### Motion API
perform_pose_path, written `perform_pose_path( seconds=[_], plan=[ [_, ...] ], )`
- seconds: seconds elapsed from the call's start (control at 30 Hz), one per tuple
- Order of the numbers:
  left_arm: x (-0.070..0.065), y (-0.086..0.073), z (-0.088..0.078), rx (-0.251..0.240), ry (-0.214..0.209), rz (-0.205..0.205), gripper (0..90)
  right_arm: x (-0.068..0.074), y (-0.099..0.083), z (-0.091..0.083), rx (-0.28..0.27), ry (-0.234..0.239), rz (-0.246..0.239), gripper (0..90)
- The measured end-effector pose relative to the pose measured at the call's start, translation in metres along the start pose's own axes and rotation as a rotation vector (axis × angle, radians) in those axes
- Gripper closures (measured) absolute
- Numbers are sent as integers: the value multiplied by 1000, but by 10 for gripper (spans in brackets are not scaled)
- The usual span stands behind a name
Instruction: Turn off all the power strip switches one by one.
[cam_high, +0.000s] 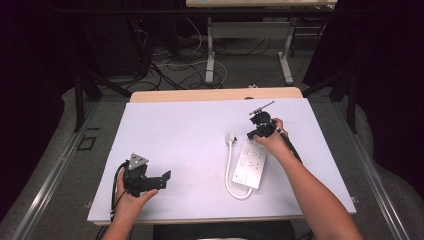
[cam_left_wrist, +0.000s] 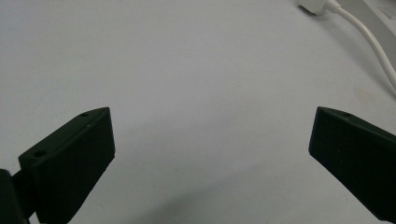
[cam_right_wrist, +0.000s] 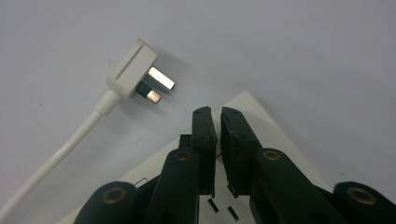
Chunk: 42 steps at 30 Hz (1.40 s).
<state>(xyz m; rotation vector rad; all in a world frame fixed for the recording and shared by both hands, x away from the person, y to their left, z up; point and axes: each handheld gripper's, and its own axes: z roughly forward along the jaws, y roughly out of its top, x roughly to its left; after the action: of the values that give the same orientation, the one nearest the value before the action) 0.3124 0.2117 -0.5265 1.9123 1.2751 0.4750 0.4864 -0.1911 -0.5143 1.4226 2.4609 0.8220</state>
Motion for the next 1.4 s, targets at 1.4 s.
perform_pose_path(
  seconds=[1.4],
  plan=[
    [0,0,0,-2,3,0,5,2,-2,4,-14,-7,-17,895]
  ],
)
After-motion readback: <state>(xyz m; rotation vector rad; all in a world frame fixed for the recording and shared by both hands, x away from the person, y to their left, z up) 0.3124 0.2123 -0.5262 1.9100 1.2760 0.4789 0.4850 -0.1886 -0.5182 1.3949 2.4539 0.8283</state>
